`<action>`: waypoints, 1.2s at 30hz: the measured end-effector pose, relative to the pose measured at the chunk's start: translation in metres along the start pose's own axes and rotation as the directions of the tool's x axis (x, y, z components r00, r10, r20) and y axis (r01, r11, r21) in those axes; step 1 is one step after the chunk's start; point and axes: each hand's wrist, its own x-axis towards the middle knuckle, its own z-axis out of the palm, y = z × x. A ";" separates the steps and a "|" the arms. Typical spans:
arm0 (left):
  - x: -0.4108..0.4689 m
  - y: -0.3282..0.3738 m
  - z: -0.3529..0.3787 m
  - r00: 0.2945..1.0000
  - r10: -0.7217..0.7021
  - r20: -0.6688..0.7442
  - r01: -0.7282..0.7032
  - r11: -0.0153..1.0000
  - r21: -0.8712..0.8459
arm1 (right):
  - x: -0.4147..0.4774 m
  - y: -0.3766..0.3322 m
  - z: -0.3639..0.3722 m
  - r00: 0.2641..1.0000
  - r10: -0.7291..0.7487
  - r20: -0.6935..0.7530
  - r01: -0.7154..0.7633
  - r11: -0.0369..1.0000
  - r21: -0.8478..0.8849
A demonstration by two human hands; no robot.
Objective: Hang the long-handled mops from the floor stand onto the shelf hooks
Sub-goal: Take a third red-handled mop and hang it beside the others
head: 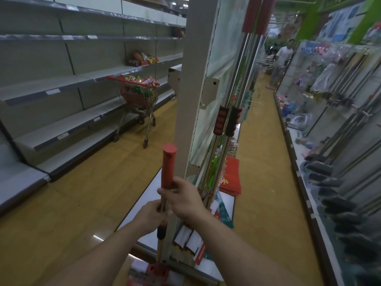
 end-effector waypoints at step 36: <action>-0.178 0.322 0.224 0.845 0.512 -0.151 -0.532 0.833 -0.154 | -0.217 0.019 -0.361 0.900 -0.323 -0.294 0.341 0.940 0.010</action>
